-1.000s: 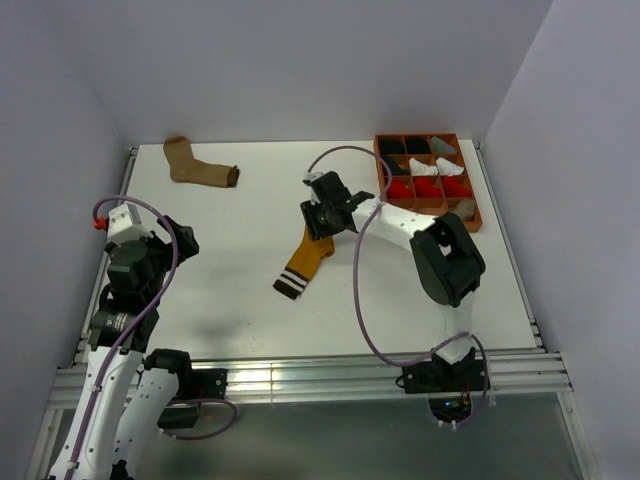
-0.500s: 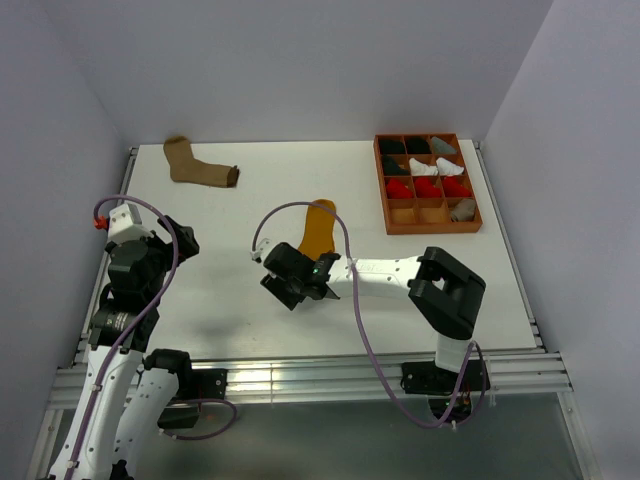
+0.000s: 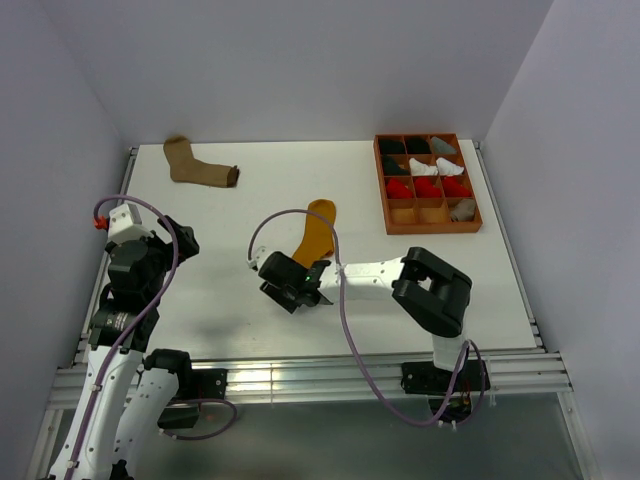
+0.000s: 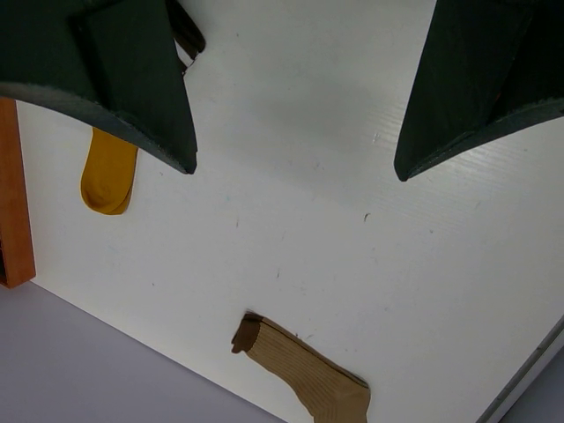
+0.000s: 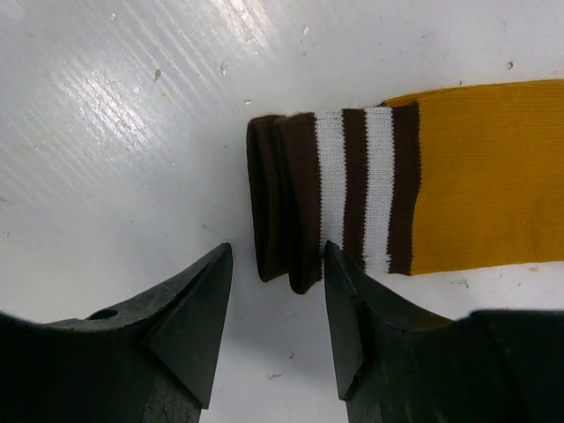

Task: Roll the socks
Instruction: Roll the sock at the center of the board.

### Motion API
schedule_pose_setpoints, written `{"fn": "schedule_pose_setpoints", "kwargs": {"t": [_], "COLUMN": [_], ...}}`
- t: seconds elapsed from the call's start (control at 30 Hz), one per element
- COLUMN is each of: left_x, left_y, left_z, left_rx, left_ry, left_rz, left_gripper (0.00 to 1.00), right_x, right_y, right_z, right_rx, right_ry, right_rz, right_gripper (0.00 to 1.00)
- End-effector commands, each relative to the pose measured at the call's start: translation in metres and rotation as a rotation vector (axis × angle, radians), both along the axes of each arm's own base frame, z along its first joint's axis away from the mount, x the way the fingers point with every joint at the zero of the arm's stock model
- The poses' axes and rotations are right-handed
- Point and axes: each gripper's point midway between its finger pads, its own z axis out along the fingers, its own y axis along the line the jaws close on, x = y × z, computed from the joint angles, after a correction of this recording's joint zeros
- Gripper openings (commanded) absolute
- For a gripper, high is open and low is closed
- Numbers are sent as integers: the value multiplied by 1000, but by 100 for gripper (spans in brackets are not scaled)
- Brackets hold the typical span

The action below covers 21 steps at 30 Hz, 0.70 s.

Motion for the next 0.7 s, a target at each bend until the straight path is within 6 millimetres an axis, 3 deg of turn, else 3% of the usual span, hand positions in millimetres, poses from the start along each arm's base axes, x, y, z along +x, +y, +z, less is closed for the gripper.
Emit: {"fn": "schedule_pose_setpoints", "kwargs": {"t": [0.0,0.27,0.37,0.47,0.57,0.67], "left_x": [4,5,5,9,13,17], "left_y": [0,-1,-4,-12,-29,-42], "left_z": [8,6,5,1,-6,-11], "left_rx": [4,3,3,-8,-40,-97], "left_ry": [-32,-23,-19,-5,15,60], "left_rz": [-4,-10,-25,-68,-151,-197], "left_gripper": [99,99,100,99,99,99], "right_x": [4,5,6,3,1,-3], "right_y": [-1,-7,-10,-11,-2,13], "right_z": [-9,-23,-29,-33,-28,-15], "right_rx": [-39,-94,-122,-135,-94,-23], "right_ry": [-38,-40,-49,-53,-45,-22], "right_rz": [2,-3,-11,-3,8,23], "right_gripper": [53,50,45,32,6,0]}}
